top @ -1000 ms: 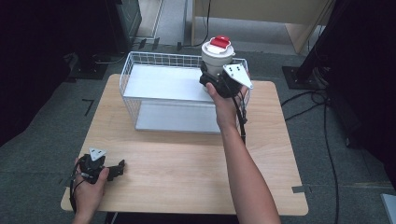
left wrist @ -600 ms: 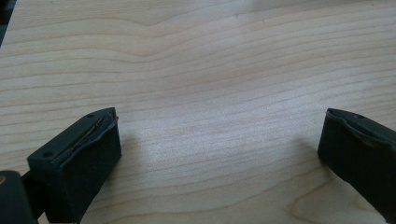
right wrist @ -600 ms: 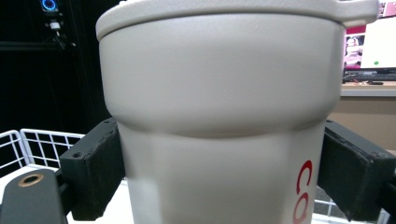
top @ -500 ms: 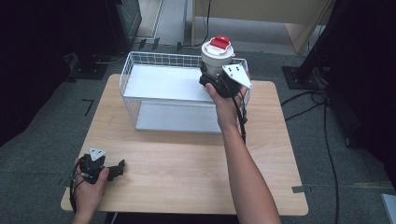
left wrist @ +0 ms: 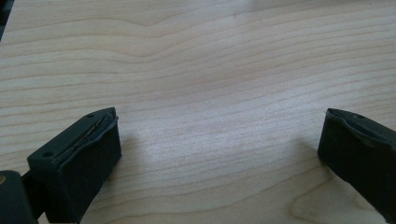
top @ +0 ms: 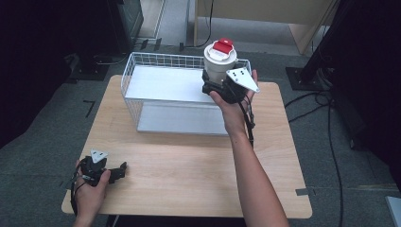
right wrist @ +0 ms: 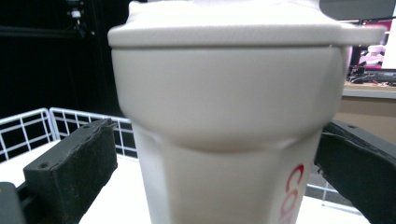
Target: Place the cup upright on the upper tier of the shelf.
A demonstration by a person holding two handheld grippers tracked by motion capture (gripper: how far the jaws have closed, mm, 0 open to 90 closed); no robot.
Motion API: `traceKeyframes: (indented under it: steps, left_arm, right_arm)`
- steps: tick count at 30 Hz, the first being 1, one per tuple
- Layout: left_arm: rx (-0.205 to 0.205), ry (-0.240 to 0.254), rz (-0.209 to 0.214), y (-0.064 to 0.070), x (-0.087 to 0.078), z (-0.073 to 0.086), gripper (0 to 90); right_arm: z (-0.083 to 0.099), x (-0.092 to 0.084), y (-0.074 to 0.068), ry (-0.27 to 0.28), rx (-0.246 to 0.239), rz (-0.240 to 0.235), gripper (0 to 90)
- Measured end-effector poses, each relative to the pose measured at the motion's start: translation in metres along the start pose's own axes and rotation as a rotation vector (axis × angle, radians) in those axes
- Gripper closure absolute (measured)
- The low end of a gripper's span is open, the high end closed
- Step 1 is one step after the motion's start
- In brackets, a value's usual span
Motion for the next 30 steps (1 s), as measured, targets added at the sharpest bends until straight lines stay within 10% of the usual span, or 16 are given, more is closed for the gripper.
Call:
traceKeyframes:
  steps: [30]
  left_arm:
    - [-0.002,0.0,0.0,0.0,0.0,0.0,0.0]
  right_arm:
    - [0.045,-0.091,0.038,-0.005,-0.002,0.014,0.0]
Point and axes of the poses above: each handheld gripper's, and its own axes: x roughly forward along the jaws, z roughly out of its underside, y roughly to its right, the point moved 5 cm from there along x, roughly forward along the jaws, and after that the axes turned 4 degrees about -z, right-handed, at the moved point
